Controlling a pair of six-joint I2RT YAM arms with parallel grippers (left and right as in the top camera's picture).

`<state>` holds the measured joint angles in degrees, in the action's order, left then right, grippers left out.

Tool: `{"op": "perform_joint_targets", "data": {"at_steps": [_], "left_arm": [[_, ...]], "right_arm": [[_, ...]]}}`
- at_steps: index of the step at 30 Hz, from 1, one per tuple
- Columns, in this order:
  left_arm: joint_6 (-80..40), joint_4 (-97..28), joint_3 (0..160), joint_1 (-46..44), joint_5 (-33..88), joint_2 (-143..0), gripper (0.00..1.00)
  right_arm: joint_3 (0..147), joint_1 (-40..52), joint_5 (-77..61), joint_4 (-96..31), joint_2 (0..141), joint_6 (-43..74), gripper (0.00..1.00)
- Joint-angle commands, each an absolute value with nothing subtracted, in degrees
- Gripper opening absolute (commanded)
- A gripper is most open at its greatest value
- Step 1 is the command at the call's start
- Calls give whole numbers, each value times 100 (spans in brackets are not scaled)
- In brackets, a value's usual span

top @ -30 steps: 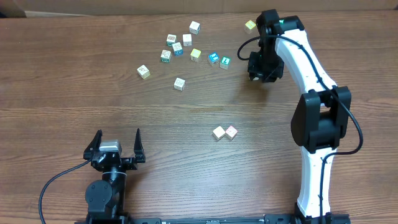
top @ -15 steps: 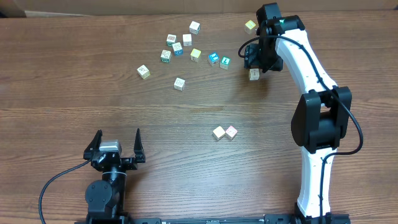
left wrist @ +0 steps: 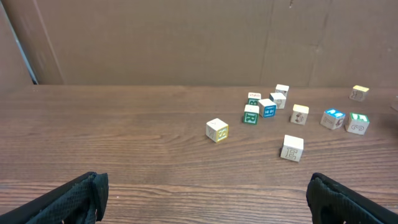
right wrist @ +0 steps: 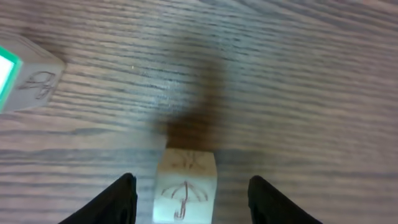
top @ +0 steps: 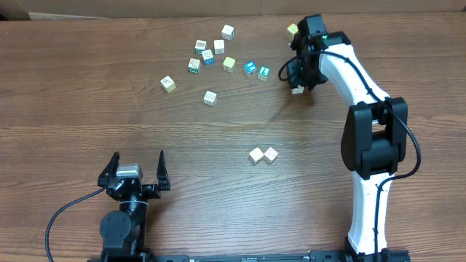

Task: Form a circle
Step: 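Lower the right gripper onto the umbrella X block and close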

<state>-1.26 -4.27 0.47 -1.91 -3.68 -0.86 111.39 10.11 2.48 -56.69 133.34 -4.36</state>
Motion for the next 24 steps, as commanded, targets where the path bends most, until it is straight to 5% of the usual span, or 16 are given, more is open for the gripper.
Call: {"op": "perform_joint_targets", "data": {"at_steps": [1, 5, 8, 24], "left_arm": [[-21, -410, 27, -228, -336, -27, 100], [-21, -410, 27, -228, -336, -27, 100], [-21, -410, 27, -228, -336, -27, 100], [-21, -410, 27, -228, -336, -27, 100]], "right_arm": [[10888, 950, 320, -5304, 13196, -760, 56], [10720, 945, 314, -5026, 13196, -757, 53], [10718, 945, 272, -5028, 13196, -755, 40], [10951, 1085, -762, -5743, 12374, -674, 26]]}}
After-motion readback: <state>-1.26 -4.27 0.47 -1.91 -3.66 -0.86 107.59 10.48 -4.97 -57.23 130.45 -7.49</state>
